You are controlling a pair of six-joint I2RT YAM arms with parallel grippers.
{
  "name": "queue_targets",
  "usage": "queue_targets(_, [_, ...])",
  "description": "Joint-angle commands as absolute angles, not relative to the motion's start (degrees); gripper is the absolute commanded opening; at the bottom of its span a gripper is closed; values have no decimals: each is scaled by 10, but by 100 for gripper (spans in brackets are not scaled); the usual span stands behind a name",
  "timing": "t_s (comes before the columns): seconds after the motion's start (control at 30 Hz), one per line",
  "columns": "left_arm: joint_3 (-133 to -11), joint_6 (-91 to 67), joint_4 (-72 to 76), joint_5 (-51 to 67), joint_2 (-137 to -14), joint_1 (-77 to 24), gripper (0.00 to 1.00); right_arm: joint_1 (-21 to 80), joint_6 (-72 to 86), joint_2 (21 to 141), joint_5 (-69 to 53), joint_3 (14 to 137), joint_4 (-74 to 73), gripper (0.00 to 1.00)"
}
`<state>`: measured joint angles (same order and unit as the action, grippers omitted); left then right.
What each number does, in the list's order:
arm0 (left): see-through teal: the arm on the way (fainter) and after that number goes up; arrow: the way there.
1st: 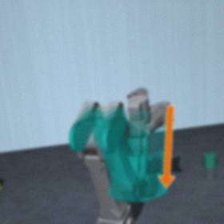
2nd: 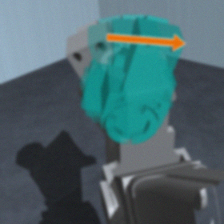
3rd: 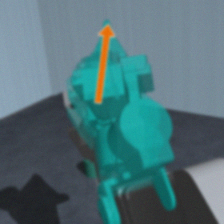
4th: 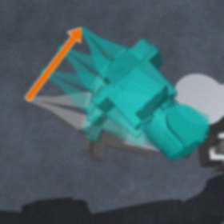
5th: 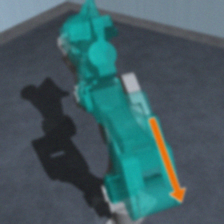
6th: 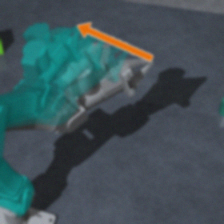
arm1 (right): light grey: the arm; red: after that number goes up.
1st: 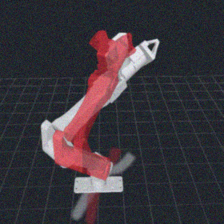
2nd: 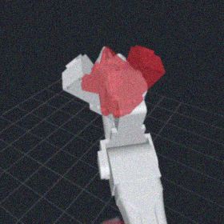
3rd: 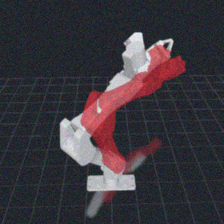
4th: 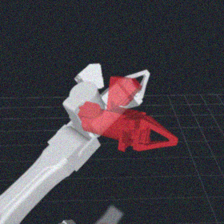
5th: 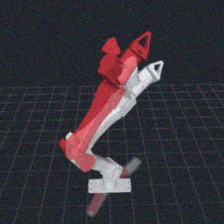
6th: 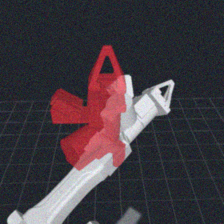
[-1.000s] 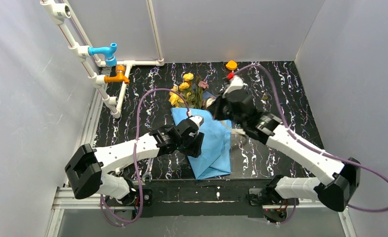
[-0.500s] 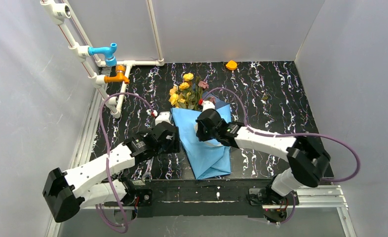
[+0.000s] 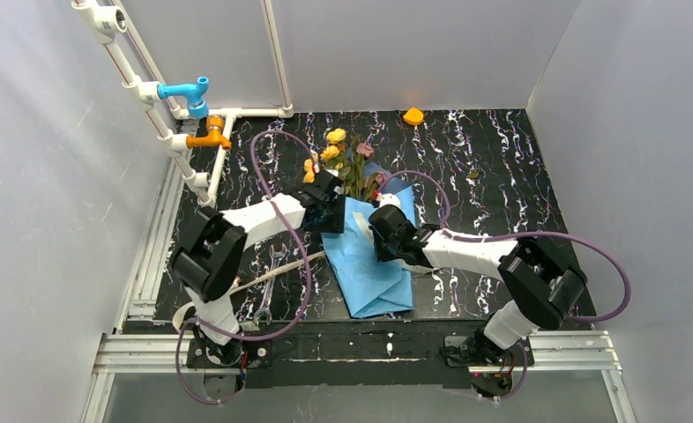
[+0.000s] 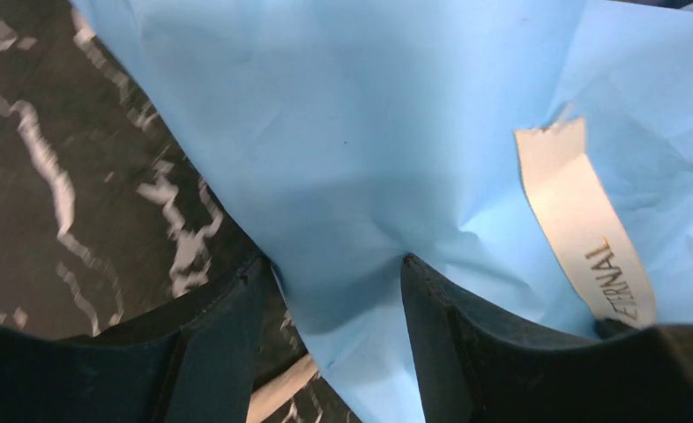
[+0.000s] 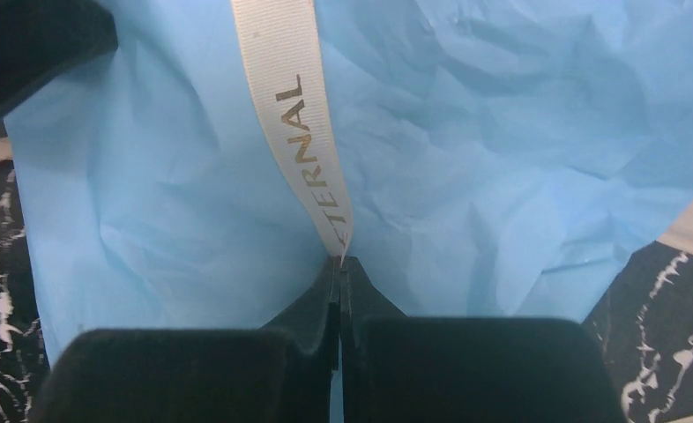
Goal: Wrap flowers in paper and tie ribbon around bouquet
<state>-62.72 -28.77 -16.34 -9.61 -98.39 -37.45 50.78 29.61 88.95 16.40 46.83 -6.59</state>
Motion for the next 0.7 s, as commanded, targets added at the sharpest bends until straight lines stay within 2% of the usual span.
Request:
queue_targets(0.0, [-703,-233,-163,-62,-1047,-374,54,481,290,854,159,447,-46,1])
queue_targets(0.3, [-825,-199,-185,-21,-1138,-373,54,404,268,827,135,439,-62,1])
queue_targets(0.43, [-826,-198,-217,-45,-1107,-374,56,384,258,824,109,451,-66,1])
queue_targets(0.63, [-762,-235,-345,-146,-943,-374,85,384,242,825,35,463,-62,1])
queue_targets(0.67, [-745,-249,-373,-169,-912,-374,94,384,244,825,30,466,-63,1])
